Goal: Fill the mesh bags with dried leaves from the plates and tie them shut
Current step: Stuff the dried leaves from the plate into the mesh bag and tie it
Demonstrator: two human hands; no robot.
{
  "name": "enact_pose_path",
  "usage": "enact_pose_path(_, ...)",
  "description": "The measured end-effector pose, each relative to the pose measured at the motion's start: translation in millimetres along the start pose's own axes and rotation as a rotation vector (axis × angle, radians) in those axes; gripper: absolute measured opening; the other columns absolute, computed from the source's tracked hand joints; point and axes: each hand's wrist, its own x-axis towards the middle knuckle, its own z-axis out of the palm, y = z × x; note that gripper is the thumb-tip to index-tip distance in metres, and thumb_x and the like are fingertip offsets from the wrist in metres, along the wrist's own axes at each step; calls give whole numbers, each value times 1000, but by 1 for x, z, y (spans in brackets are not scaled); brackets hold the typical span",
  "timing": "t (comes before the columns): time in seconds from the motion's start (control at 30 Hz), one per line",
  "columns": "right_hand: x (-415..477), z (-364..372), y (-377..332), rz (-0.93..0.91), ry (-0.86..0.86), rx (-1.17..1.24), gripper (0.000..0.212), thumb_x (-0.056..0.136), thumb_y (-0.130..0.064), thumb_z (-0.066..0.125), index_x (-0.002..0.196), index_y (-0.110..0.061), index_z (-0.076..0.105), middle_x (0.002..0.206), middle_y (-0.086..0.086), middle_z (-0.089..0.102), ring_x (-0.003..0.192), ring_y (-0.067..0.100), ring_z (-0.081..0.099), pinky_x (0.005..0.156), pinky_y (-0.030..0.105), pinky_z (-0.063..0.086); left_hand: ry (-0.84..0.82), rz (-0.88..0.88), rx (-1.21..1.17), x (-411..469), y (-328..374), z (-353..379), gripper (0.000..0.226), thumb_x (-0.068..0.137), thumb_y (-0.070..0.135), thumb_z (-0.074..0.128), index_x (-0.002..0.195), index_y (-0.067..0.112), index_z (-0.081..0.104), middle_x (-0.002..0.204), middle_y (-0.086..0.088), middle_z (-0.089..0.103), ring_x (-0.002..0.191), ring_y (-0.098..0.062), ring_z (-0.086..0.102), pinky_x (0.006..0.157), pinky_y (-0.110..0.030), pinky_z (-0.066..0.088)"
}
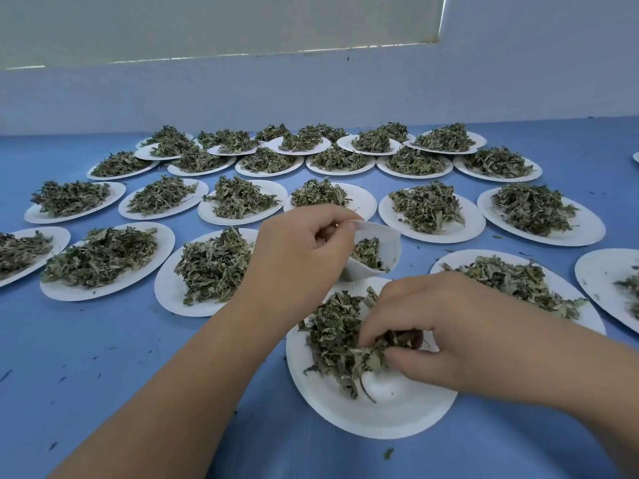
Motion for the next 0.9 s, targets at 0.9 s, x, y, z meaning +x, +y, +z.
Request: enact_pose_path(0.9, 3, -12, 11, 210, 511, 378, 21, 71, -32, 64, 89, -41, 68, 75, -8, 68, 64, 14, 64, 67, 37, 56, 71, 234, 213, -6, 7, 9, 18, 86, 17, 59, 92, 19, 75, 66, 20, 57, 61, 8, 49, 60, -3, 34)
